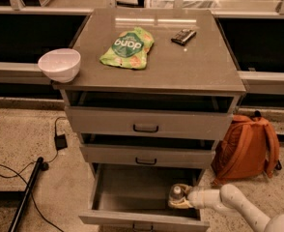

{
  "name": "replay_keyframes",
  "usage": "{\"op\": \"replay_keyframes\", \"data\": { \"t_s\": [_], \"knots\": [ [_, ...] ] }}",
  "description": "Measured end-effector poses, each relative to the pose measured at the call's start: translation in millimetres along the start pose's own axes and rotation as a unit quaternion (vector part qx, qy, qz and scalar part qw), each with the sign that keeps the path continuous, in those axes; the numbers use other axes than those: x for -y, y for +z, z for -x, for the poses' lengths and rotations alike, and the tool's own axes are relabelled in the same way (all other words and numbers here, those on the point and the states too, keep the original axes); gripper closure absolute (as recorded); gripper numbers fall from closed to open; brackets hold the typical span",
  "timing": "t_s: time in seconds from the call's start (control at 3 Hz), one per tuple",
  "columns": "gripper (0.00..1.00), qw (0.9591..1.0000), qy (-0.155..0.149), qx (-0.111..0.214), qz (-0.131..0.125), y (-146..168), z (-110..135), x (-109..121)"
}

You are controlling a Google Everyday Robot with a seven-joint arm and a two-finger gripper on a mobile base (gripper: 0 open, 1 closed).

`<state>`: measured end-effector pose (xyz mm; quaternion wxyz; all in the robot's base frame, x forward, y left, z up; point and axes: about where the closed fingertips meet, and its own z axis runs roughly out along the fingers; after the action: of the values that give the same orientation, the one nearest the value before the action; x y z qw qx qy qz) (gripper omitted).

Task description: Place blue plastic bottle into bottom drawer

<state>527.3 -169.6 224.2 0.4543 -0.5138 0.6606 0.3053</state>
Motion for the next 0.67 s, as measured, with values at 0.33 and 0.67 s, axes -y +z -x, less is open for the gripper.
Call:
{"op": "replay_keyframes", "data": {
  "t_s": [0.33,0.67],
  "knots": [
    [0.33,1.0000,0.000,0.000,0.000,0.0,0.0,0.0],
    [0.09,1.0000,0.000,0.000,0.000,0.0,0.0,0.0]
  ]
}}
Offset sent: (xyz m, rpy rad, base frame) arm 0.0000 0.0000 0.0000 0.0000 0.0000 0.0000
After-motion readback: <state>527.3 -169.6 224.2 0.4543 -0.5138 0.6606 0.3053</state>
